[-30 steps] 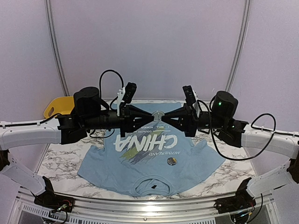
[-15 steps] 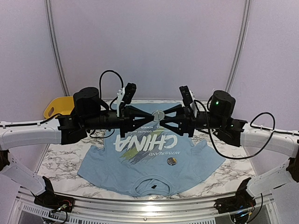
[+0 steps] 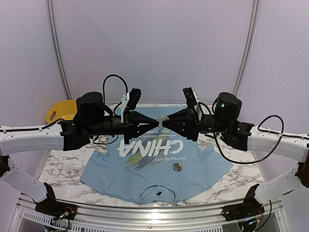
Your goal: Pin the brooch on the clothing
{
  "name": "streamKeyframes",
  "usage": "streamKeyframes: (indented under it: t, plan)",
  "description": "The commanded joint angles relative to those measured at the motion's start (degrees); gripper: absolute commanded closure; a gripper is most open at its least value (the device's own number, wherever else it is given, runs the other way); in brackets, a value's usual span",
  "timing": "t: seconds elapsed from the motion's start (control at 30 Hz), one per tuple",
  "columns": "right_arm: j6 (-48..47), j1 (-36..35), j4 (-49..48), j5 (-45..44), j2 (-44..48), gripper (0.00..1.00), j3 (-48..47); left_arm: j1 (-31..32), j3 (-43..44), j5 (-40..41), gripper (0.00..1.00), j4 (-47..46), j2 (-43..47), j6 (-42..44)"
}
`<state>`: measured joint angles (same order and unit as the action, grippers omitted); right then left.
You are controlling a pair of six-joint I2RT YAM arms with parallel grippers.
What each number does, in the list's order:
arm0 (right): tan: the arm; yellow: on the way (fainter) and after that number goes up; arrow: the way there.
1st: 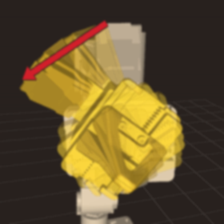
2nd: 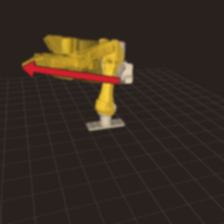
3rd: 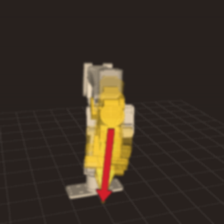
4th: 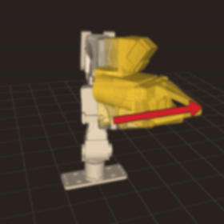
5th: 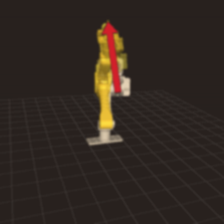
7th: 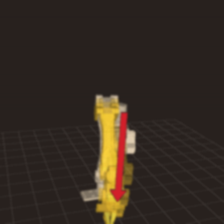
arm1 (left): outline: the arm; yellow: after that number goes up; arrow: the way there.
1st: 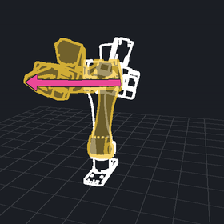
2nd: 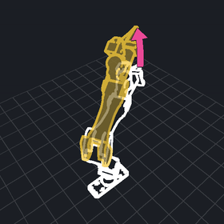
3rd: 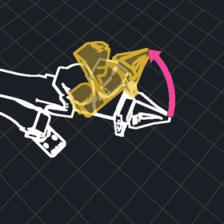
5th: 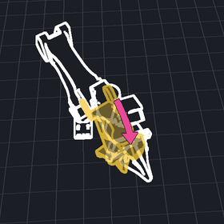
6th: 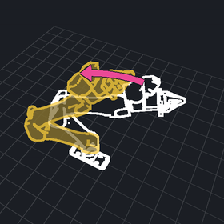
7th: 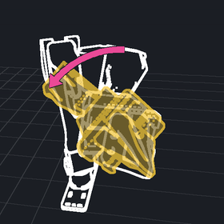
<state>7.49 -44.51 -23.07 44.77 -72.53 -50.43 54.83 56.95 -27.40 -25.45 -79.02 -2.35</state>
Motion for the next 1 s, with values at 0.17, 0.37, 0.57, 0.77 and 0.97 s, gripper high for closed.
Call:
streamKeyframes:
  t: [0.17, 0.37, 0.57, 0.77, 0.97]
  plan:
    - [-1.5, -0.5, 2.8, -0.3, 0.3, 0.80, -1.3, 0.4, -0.9, 0.0, 1.00, -1.7, 2.3, 1.7]
    - [-1.5, -0.5, 3.4, -0.6, 0.8, 0.86, -1.5, 0.4, -1.1, -0.3, 1.00, -1.7, 2.4, 2.1]
    - [-0.2, 0.0, 1.7, 0.8, 0.8, 0.83, -1.8, 0.7, -1.2, -1.5, 1.00, -1.7, 2.0, 3.7]
    - [0.6, 0.0, 2.1, 1.1, 0.0, 0.83, -2.1, 0.8, -1.2, -1.3, 1.00, -1.8, 2.0, 4.2]
    - [0.8, 0.1, 2.5, 0.8, -0.1, 0.87, -2.4, 1.0, -1.4, -1.6, 1.00, -1.6, 2.0, 4.5]
